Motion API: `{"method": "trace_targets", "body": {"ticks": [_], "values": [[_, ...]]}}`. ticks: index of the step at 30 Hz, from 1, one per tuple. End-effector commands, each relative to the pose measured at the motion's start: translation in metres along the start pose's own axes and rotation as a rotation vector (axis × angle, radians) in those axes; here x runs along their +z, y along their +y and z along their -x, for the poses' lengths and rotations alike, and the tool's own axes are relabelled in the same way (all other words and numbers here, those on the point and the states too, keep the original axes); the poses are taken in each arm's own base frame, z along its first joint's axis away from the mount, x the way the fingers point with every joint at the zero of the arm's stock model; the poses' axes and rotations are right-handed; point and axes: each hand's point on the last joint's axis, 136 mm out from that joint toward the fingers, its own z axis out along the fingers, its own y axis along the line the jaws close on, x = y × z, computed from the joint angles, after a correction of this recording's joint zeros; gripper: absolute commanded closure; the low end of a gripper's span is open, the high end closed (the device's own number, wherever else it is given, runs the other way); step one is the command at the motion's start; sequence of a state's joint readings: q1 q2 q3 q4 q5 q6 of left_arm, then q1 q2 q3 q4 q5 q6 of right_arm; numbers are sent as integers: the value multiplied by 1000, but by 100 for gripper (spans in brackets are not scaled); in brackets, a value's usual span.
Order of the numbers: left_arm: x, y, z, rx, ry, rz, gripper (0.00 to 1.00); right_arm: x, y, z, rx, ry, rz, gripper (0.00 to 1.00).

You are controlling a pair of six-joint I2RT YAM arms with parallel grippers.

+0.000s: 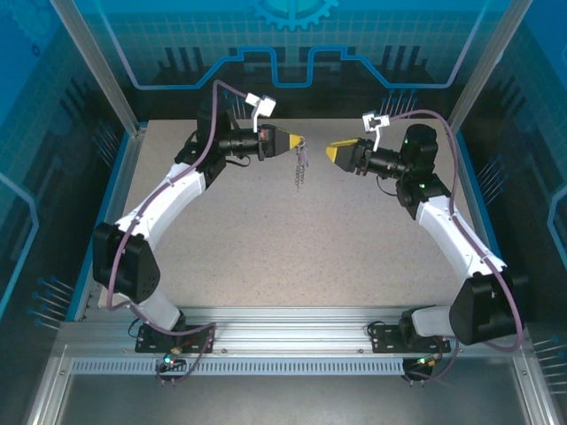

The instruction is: Put the keys on the keyring

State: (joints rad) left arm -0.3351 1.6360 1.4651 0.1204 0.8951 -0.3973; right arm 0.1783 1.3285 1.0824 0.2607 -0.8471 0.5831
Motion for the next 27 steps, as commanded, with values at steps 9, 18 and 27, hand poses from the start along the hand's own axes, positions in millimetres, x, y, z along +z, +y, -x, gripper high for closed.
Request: {"method": "trace_targets", "body": {"ticks": [9, 18, 27], "values": [[-8, -40, 19, 49, -127, -59, 100, 16, 29, 12, -26, -93, 70, 54], [-5, -38, 14, 30, -141, -58, 100, 35, 31, 7, 1, -85, 127, 55], [-5, -40, 17, 33, -151, -63, 100, 45, 26, -4, 26, -66, 138, 65]]}}
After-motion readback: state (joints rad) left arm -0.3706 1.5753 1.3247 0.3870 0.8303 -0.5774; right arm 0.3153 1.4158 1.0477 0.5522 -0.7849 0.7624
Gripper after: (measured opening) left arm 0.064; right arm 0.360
